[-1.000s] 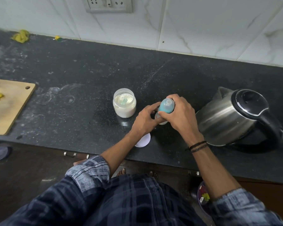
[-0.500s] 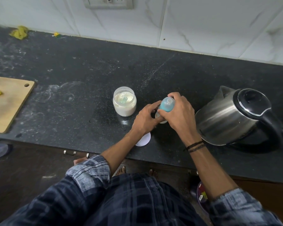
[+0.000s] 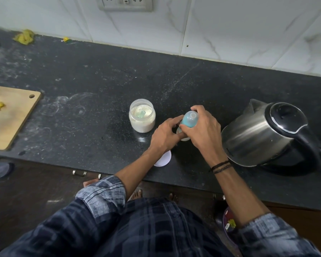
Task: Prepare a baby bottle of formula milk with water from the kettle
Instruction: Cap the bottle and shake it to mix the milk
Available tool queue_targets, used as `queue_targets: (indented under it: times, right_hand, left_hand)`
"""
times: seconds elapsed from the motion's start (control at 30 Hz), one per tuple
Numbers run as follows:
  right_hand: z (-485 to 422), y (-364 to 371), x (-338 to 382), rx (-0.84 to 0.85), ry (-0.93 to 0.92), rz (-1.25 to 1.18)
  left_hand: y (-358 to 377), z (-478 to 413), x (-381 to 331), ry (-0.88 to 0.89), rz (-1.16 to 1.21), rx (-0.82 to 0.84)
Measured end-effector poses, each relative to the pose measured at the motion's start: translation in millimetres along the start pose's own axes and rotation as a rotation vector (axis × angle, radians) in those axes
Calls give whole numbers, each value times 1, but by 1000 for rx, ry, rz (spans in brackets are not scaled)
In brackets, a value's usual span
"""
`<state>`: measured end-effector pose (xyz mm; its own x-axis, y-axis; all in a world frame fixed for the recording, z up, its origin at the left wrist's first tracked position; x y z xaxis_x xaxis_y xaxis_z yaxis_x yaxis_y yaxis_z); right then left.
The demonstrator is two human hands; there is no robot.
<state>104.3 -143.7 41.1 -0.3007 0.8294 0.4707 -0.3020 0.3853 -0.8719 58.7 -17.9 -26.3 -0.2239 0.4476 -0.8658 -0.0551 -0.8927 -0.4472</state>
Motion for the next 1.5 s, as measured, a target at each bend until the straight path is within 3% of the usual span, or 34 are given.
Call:
queue_targets:
  times: [0.2,0.47,1.5]
  right_hand:
    - [0,-6,-1,58,-33,-29]
    - [4,-1,-8,-18,-53,-134]
    - [11,12,-8,-153,-33,-131]
  left_hand:
    - [1,4,-5,4,13,0]
    - [3,6,-7,-14,28,-38]
    - [7,7,-4,-31,-44,-131]
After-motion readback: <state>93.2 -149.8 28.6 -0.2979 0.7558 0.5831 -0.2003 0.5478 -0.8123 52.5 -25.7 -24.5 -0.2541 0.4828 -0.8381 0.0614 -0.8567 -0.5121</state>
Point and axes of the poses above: each hand's wrist, its own z-axis away from the middle knuckle, its own y-axis out of the palm, x = y × z, the point moved 5 cm from there along -z, towards the middle knuckle, and after that the axes turned 11 degrees about x, right-handed, at the moved point
